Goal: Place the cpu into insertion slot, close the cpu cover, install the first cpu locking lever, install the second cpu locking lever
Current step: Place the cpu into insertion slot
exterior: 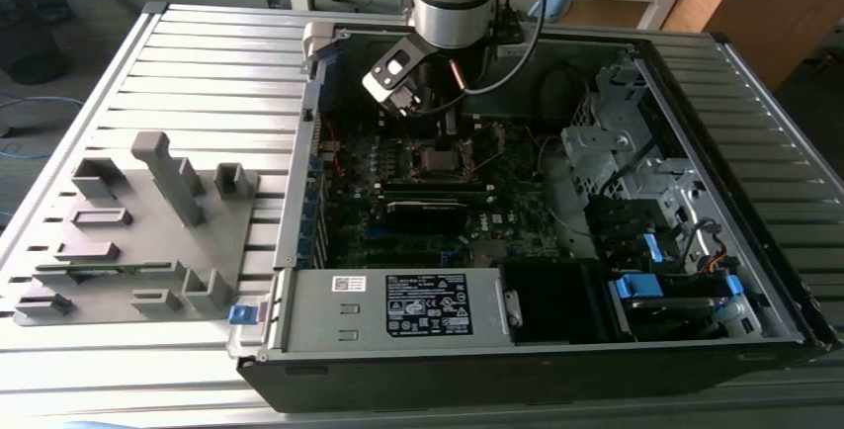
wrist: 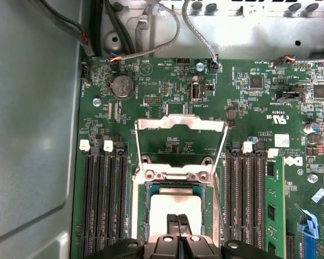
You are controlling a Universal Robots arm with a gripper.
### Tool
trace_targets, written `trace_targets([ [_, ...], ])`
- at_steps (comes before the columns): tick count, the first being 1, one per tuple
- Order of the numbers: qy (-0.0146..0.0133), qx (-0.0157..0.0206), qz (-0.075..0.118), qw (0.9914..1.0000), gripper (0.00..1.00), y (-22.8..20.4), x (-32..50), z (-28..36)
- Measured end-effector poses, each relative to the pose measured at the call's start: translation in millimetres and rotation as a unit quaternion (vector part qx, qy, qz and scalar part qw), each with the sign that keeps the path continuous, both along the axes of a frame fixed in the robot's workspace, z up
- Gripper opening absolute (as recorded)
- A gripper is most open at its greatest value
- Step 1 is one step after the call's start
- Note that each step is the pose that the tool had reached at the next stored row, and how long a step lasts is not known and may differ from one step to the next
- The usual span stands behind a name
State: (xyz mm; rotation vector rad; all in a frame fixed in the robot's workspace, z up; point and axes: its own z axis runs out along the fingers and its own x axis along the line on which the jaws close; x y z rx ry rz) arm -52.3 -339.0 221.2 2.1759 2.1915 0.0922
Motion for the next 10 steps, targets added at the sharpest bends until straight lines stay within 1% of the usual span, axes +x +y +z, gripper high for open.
trace_targets([
  [2,0.0,-0.0003,0.0,1.0,0.11,-0.1,0.0,-2.1],
  [7,-0.0008,-0.0003,0.0,1.0,0.11,0.0,0.0,-10.5],
  [10,-0.0008,-0.0013,0.0,1.0,0.11,-0.1,-0.1,-11.0],
])
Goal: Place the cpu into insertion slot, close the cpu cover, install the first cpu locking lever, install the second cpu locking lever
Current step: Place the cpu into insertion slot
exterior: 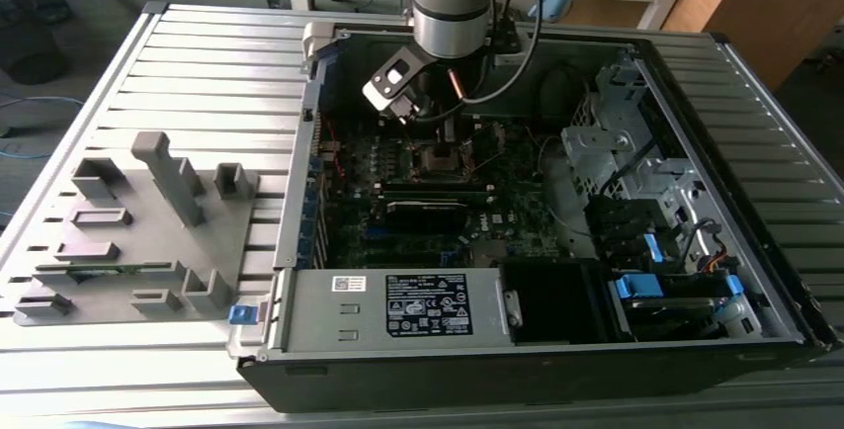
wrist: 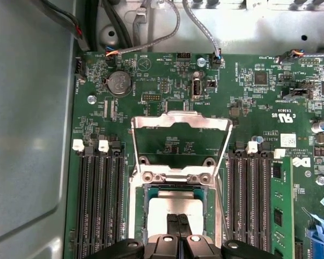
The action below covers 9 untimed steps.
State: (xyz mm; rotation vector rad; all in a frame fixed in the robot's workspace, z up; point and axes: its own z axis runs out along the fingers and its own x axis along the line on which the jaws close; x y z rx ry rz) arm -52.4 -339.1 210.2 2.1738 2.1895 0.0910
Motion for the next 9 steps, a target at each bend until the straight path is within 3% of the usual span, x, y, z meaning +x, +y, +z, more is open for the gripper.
trace_targets([
  [5,-0.0001,0.0,0.0,1.0,0.11,1.3,-0.2,-0.6],
  [9,-0.0001,0.0,0.0,1.0,0.11,1.4,-0.2,-5.9],
])
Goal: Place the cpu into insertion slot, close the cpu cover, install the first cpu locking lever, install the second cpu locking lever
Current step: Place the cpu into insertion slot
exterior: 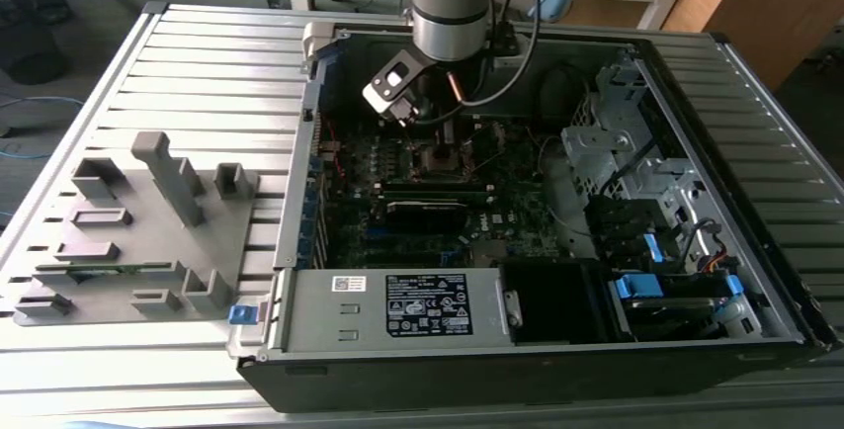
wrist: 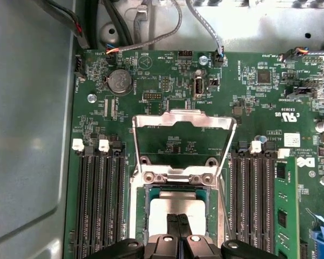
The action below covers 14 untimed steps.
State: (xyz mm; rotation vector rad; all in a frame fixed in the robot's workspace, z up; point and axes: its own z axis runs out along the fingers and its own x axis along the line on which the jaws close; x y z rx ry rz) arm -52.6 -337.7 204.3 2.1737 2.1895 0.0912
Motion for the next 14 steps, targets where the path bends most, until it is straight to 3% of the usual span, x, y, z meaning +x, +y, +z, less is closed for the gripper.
trace_targets([
  [14,0.0,-0.0001,0.0,1.0,0.11,0.0,0.0,-4.1],
])
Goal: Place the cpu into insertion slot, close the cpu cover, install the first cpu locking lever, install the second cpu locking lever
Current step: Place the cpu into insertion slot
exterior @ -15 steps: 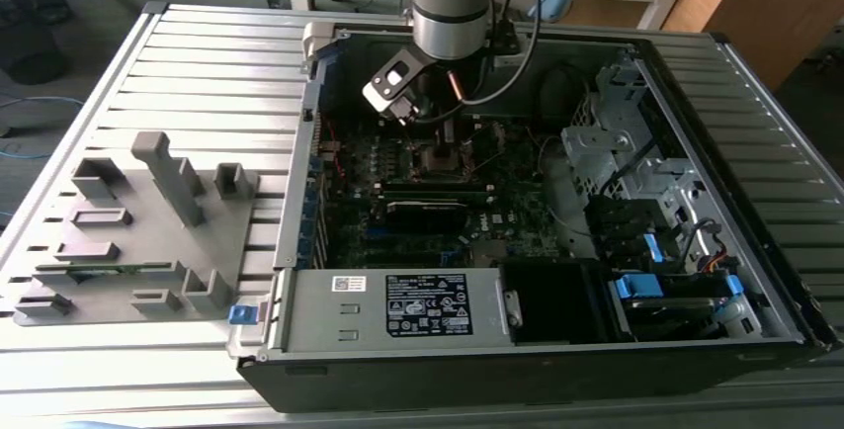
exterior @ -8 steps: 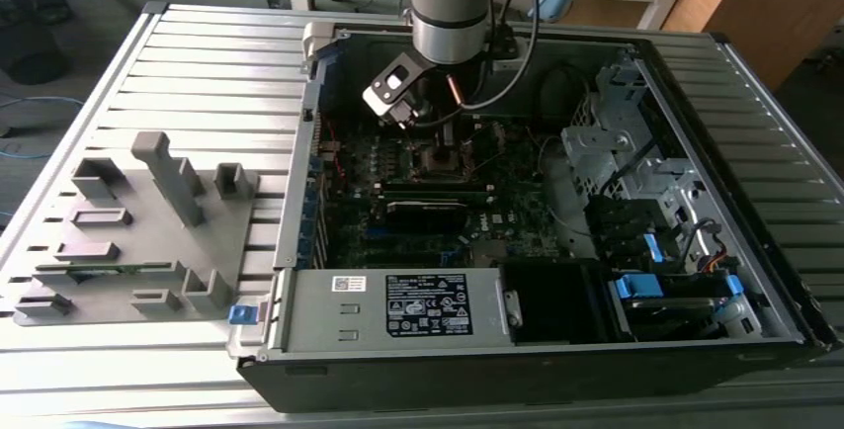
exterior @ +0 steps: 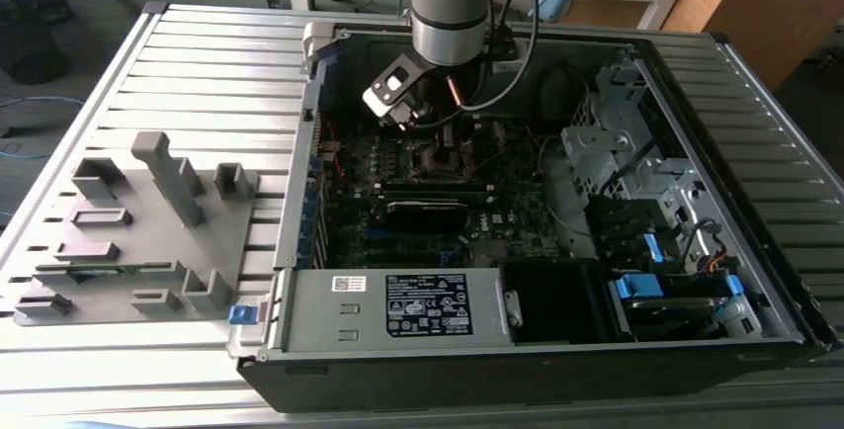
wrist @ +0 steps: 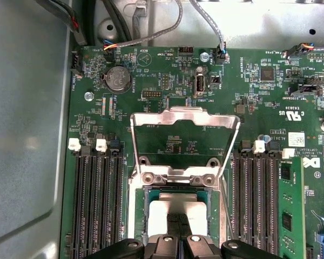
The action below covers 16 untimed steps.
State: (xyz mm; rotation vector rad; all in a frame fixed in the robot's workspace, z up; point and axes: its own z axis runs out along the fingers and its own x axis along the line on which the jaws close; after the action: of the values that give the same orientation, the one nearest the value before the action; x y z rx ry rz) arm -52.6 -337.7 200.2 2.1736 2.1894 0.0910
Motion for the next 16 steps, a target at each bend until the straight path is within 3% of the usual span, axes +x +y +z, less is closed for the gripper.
trace_targets([
  [16,0.0001,-0.0001,0.0,1.0,0.11,-0.1,-0.1,-2.7],
])
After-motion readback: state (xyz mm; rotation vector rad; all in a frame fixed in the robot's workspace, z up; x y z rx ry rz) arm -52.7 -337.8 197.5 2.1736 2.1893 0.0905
